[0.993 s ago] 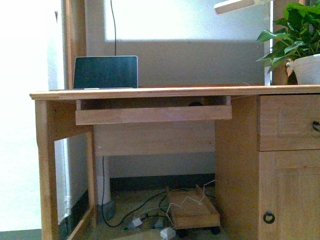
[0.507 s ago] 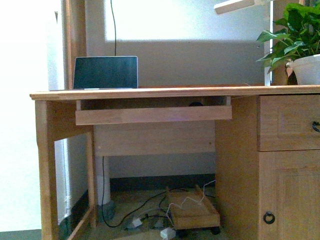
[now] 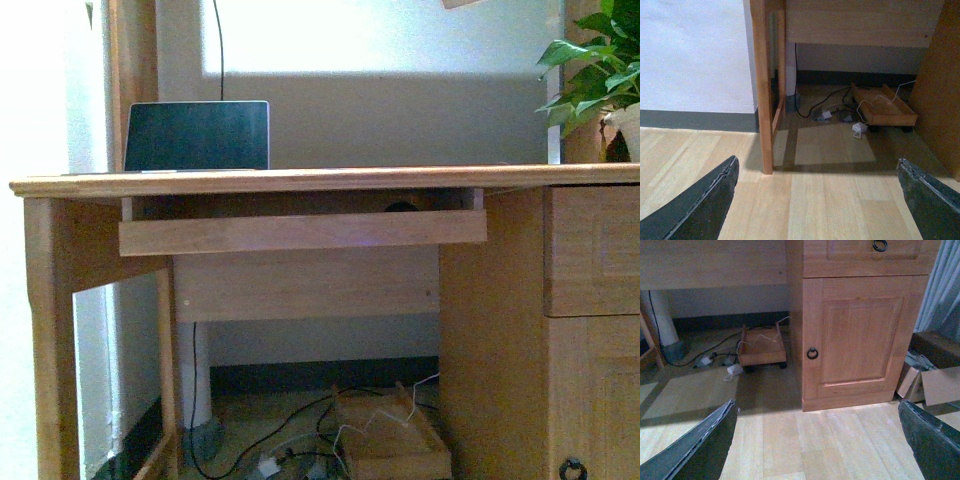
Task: Place mouse
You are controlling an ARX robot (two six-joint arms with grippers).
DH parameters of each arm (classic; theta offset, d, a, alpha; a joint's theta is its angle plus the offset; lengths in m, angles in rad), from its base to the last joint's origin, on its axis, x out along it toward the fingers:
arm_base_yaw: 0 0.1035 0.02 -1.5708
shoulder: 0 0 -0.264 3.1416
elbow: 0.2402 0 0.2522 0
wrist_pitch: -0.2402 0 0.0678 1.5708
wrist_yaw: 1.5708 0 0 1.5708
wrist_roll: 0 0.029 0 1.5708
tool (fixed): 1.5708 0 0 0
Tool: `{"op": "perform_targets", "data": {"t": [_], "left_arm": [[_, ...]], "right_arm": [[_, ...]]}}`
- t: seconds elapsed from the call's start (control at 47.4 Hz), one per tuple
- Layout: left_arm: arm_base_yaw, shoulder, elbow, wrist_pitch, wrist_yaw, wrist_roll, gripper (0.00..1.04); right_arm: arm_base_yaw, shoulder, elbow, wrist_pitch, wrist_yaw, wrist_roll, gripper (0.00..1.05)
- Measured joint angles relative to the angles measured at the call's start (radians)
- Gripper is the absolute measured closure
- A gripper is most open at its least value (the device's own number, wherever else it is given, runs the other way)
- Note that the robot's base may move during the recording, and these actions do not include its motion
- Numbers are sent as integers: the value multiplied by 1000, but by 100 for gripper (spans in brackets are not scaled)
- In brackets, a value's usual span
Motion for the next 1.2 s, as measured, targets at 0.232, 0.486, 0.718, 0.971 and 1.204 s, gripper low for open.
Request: {"op": "perform_targets", "data": {"t": [0.232, 0.486, 0.718, 0.971, 1.204], "left_arm": [[0, 0, 0, 0, 0, 0, 8], [0, 0, 0, 0, 1, 0, 8], [0, 0, 0, 0, 1, 0, 8], [0, 0, 0, 0, 0, 0, 8], [0, 0, 0, 0, 0, 0, 8]], "right_arm": [[0, 0, 0, 0, -1, 0, 7], [0, 0, 0, 0, 0, 0, 7], [0, 0, 0, 0, 0, 0, 7], [0, 0, 0, -1, -3, 0, 7], [0, -1, 0, -1, 0, 0, 7]]}}
